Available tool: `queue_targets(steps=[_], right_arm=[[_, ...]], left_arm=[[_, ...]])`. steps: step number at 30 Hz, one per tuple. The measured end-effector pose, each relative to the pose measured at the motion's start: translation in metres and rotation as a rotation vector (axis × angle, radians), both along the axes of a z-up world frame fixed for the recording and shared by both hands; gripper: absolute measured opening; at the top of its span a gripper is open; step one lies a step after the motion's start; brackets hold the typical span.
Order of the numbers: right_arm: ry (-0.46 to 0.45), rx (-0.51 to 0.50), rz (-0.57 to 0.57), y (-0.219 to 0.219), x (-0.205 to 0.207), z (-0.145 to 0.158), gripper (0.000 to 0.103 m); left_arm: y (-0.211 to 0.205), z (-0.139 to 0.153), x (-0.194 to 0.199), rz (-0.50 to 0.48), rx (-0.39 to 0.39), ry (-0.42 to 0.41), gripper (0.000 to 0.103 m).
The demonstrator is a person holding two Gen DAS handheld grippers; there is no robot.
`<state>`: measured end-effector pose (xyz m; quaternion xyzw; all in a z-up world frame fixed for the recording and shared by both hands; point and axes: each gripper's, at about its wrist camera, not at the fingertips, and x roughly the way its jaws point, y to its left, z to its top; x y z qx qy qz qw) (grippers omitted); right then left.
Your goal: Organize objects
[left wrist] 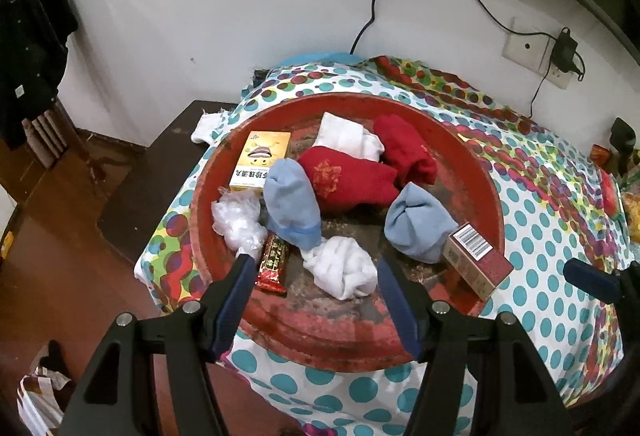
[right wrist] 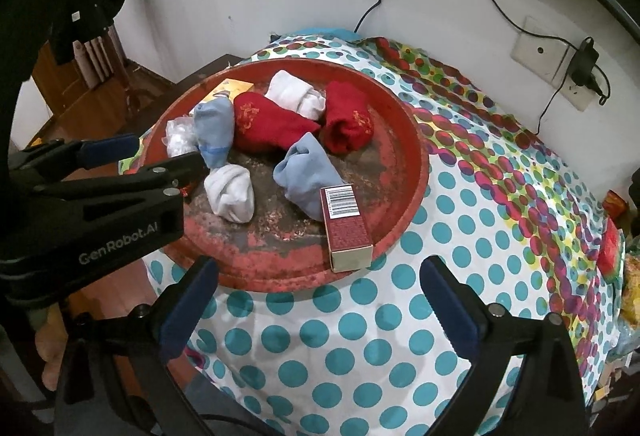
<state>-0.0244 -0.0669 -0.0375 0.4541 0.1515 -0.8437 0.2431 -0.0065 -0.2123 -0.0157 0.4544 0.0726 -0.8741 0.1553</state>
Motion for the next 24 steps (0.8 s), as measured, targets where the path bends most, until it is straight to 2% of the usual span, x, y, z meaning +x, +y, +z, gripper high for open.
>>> queue_targets(steps=[8, 12, 16, 24], right_arm=[[-0.008, 0.002, -0.004, 0.0, -0.002, -0.002, 0.101], [-0.016, 0.0, 0.001, 0.0, -0.002, -0.003, 0.101], [-0.019, -0.004, 0.003, 0.001, -0.003, -0.004, 0.101], [-0.023, -0.002, 0.003, 0.002, -0.003, -0.005, 0.101]], left_arm=[[0.002, -0.001, 0.002, -0.006, 0.0, -0.003, 0.065], [-0.002, 0.0, 0.003, -0.002, 0.039, 0.007, 0.065], [-0.001, -0.001, 0.001, 0.014, 0.01, -0.009, 0.065], [0.01, 0.003, 0.001, -0.053, 0.0, 0.013, 0.065]])
